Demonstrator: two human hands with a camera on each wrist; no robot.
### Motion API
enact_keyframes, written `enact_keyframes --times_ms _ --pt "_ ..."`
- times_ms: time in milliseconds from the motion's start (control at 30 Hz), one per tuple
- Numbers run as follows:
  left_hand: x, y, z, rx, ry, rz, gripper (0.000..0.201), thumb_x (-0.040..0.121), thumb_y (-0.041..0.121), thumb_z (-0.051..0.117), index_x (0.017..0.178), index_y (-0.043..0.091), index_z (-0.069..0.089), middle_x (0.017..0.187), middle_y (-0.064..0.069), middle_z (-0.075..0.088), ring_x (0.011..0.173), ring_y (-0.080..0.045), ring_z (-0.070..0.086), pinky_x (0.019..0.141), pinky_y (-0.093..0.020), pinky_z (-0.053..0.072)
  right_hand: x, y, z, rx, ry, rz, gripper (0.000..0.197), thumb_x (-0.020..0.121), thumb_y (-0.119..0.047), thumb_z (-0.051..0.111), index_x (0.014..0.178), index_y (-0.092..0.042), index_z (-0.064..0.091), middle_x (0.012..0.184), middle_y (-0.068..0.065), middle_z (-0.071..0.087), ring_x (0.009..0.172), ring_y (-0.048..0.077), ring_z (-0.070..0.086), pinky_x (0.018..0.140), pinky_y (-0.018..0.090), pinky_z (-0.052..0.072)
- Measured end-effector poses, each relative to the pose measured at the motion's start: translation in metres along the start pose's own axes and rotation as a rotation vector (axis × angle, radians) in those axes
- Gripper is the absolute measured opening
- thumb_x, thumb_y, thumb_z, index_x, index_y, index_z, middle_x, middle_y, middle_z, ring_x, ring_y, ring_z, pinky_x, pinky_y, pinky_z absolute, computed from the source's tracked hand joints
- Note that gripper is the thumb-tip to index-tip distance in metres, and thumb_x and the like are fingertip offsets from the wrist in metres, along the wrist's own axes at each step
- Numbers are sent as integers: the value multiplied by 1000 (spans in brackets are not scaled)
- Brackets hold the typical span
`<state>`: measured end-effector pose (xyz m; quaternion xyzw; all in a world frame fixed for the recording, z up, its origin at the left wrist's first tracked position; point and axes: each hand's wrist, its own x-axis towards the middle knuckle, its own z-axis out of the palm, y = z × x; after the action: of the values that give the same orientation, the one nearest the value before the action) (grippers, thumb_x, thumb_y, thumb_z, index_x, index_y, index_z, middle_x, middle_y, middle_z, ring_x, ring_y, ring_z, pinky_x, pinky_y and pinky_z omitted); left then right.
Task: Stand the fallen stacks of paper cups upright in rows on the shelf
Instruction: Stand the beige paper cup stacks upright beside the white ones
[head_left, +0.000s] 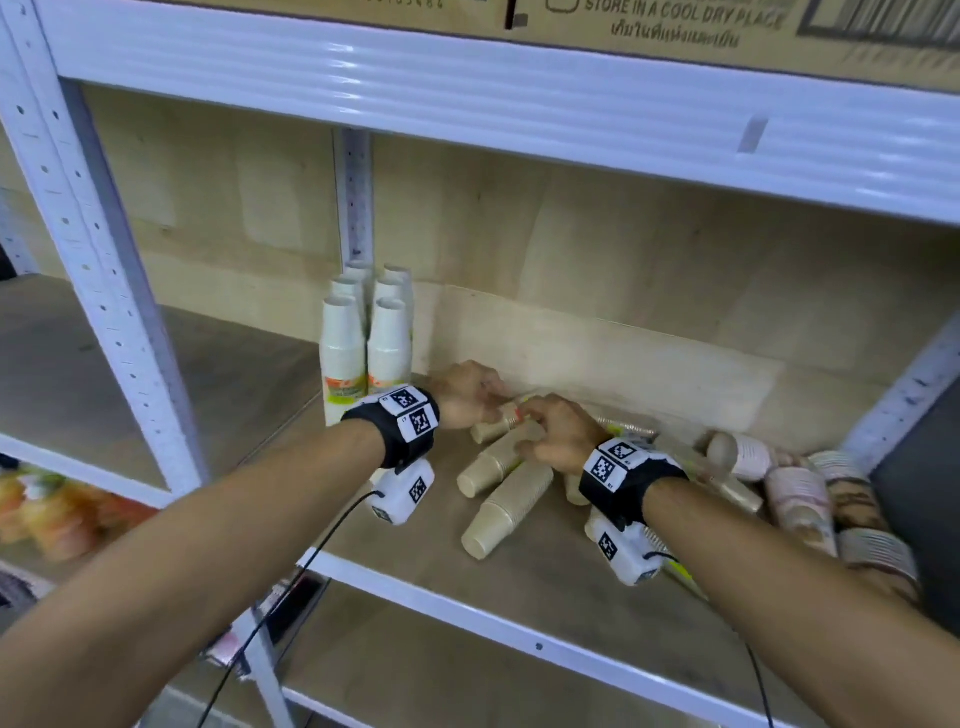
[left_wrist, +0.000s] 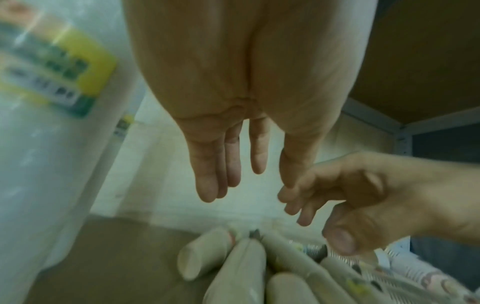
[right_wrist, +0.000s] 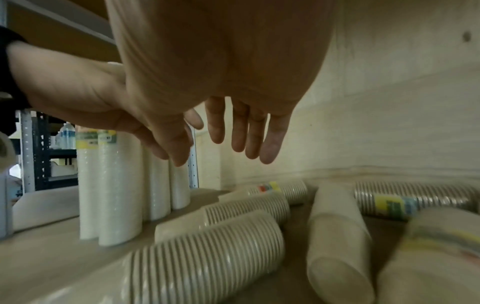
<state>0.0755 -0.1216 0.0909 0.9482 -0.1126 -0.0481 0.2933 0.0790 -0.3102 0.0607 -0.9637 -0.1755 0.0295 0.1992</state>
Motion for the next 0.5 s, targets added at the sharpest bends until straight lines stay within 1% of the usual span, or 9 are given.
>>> enact_keyframes --times_ms 33,100,200,267,333,367,433,467,500 --pt "0 -7 9 -6 -11 -24 32 81 25 74 111 24 65 107 3 67 103 -16 63 90 -29 51 -4 3 7 -2 -21 -10 52 73 -32 75 123 -27 61 111 -8 55 105 14 57 86 24 44" --pt "-1 -21 25 10 -35 -65 41 80 24 74 120 22 63 112 1 67 104 -17 63 92 -31 51 -10 12 21 14 -77 -47 58 72 -31 76 127 -28 59 120 -6 54 113 14 54 93 26 43" --pt "-3 -38 44 23 -100 -92 41 79 26 74 119 24 62 113 0 66 103 -18 62 91 -31 51 -18 20 37 -2 -163 -84 66 72 -29 78 134 -26 54 131 -2 48 122 12 46 96 23 34" --pt "-5 -45 52 14 -124 -94 42 80 25 73 120 20 60 112 -2 67 104 -20 63 89 -32 52 -21 21 47 -23 -194 -70 76 69 -37 80 138 -27 50 137 -2 46 127 14 43 102 25 33" --pt "-6 -52 58 -18 -138 -98 47 81 25 74 124 20 56 112 -1 66 106 -20 62 89 -32 51 -22 21 55 -31 -215 -68 86 59 -53 77 138 -33 49 137 -2 46 129 18 44 107 33 36" --pt "-6 -56 62 -40 -140 -104 48 80 25 75 124 23 55 112 1 65 104 -19 61 86 -30 51 -23 21 58 -41 -217 -87 87 55 -57 75 136 -36 50 134 -3 47 127 18 44 107 36 37" --pt "-5 -61 68 -69 -134 -112 48 76 26 78 118 26 56 105 6 63 98 -15 60 74 -23 47 -24 20 61 -80 -218 -113 80 57 -54 77 132 -38 53 127 -5 47 123 16 43 106 36 37" --pt "-4 -63 71 -75 -128 -110 49 74 27 79 118 27 57 104 7 63 97 -14 60 72 -22 45 -24 21 64 -102 -208 -122 78 59 -52 78 131 -39 53 126 -6 46 122 16 42 105 36 37" --pt "-3 -64 74 -80 -119 -108 51 73 28 80 118 27 57 106 6 63 97 -14 60 74 -22 45 -25 21 66 -125 -199 -126 78 58 -53 77 131 -40 52 128 -8 44 123 15 40 105 38 37"
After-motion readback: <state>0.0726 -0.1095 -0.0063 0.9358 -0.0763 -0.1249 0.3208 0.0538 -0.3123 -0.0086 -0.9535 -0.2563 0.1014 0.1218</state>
